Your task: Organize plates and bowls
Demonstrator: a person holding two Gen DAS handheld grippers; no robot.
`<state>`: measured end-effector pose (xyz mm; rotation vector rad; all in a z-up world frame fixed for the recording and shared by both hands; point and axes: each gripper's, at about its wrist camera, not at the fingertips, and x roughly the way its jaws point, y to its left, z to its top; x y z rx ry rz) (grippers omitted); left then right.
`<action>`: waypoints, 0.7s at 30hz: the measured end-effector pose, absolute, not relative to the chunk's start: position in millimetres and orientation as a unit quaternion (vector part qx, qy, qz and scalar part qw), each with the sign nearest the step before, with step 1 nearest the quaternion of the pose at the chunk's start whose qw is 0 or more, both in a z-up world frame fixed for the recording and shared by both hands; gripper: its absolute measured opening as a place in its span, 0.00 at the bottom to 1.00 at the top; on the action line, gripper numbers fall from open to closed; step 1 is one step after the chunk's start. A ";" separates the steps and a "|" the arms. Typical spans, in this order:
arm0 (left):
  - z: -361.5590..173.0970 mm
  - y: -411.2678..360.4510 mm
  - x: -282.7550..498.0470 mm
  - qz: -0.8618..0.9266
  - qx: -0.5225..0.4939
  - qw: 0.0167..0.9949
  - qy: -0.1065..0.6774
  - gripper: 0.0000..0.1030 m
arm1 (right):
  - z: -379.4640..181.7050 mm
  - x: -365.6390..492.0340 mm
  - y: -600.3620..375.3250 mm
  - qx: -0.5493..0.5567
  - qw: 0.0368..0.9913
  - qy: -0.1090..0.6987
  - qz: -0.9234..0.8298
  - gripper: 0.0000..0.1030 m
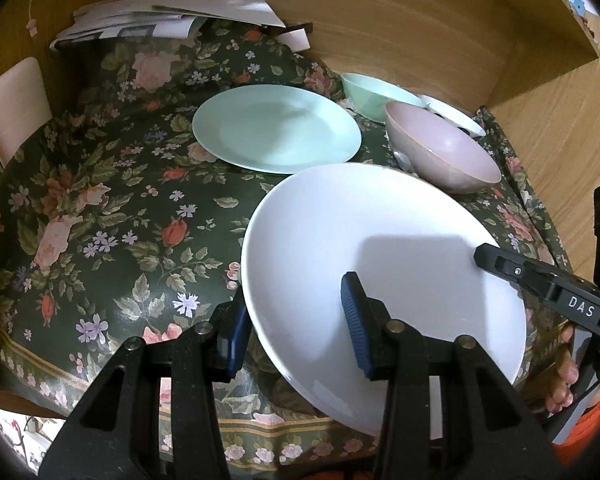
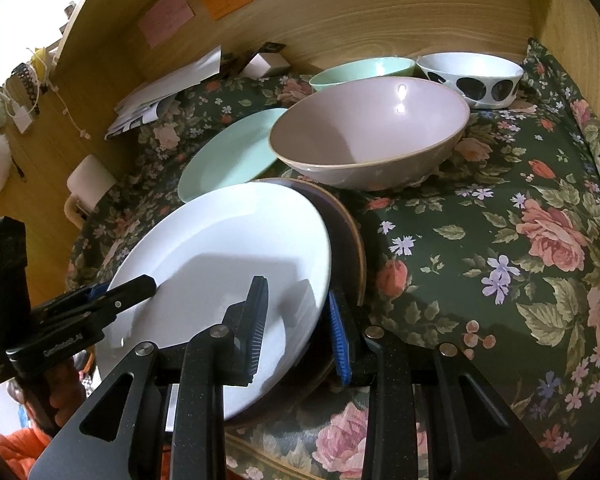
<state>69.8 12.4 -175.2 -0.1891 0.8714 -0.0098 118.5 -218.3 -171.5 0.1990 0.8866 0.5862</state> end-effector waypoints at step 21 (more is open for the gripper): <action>-181.4 11.0 83.8 -0.006 -0.077 0.898 0.434 0.42 | -167.5 124.3 -222.5 0.100 0.852 0.429 0.281 0.29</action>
